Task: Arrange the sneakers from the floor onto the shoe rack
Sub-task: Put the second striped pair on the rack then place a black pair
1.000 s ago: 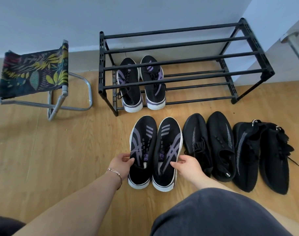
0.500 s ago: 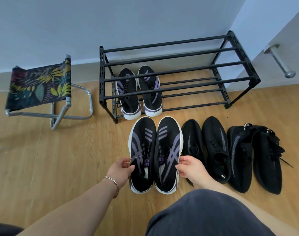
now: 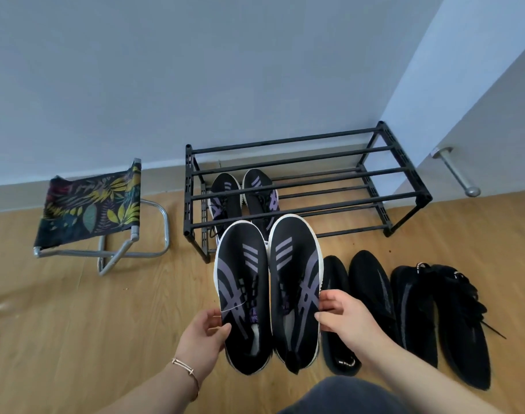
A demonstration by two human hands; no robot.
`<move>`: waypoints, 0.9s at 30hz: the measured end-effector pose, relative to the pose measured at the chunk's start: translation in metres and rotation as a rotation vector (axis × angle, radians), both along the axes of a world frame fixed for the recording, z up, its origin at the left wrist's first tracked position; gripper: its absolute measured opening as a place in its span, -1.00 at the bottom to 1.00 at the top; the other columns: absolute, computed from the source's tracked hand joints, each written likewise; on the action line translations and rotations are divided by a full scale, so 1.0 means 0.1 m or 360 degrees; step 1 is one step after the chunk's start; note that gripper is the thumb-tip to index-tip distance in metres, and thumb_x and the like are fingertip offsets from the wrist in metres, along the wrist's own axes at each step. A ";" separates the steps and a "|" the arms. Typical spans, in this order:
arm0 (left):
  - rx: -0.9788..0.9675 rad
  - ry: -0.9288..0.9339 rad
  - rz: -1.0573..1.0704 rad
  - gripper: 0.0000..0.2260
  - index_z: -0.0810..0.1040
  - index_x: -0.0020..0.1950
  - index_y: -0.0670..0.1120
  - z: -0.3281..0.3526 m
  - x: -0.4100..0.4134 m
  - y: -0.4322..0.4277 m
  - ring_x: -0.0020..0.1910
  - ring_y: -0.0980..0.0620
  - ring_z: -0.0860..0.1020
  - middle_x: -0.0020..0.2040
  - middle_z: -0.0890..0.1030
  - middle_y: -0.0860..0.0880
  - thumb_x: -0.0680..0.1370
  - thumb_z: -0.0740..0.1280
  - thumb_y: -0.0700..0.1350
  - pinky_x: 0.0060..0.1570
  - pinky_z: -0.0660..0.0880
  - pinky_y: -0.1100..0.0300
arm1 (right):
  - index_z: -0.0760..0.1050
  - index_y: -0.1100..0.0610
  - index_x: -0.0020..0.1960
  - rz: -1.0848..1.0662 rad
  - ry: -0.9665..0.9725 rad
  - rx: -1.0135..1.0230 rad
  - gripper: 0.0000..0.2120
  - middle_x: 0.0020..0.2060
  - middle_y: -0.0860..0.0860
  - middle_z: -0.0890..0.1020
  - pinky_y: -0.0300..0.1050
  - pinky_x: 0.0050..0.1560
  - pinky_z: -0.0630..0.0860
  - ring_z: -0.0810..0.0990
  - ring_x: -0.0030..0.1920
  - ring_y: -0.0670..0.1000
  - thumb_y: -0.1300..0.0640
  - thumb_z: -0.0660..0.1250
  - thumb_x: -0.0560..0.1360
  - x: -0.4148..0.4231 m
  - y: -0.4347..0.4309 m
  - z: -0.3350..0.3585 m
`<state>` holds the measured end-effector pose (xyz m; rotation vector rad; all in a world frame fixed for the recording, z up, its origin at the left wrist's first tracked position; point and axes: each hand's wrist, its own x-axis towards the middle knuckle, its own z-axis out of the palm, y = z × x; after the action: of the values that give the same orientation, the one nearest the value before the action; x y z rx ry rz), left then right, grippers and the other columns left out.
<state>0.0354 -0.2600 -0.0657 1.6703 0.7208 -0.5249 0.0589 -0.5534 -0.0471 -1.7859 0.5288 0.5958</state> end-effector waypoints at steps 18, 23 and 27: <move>0.0086 -0.0307 0.0100 -0.69 0.58 0.30 -0.14 0.89 2.21 0.30 0.03 -0.14 0.69 0.07 0.69 -0.13 0.56 0.41 -0.15 0.05 0.66 -0.01 | 0.67 0.11 0.04 -0.0074 -0.0372 -0.0200 -0.84 0.00 0.07 0.69 0.13 0.17 0.61 0.62 0.06 0.10 0.14 0.32 0.57 2.21 0.68 0.86; 0.0128 -0.0272 0.0145 -0.77 0.61 0.20 -0.10 0.83 2.45 0.36 -0.02 -0.10 0.65 0.04 0.70 -0.18 0.55 0.43 -0.15 0.14 0.63 -0.11 | 0.69 0.20 -0.01 -0.0040 -0.0370 -0.0238 -0.79 -0.08 0.13 0.68 0.04 0.04 0.59 0.61 -0.03 0.11 0.14 0.31 0.57 2.50 0.81 0.80; 0.0172 -0.0259 0.0148 -0.64 0.65 0.24 -0.11 0.47 2.59 0.46 0.07 -0.16 0.68 0.06 0.72 -0.15 0.47 0.46 -0.04 0.19 0.60 -0.07 | 0.65 0.18 -0.17 -0.0029 -0.0343 -0.0228 -0.79 -0.16 0.11 0.65 -0.04 -0.09 0.48 0.57 -0.11 0.11 0.17 0.29 0.56 2.62 0.86 0.73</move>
<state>0.2945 -0.2141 -0.0186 1.7479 0.7138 -0.2845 0.3212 -0.4672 0.0262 -1.9507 0.4476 0.3536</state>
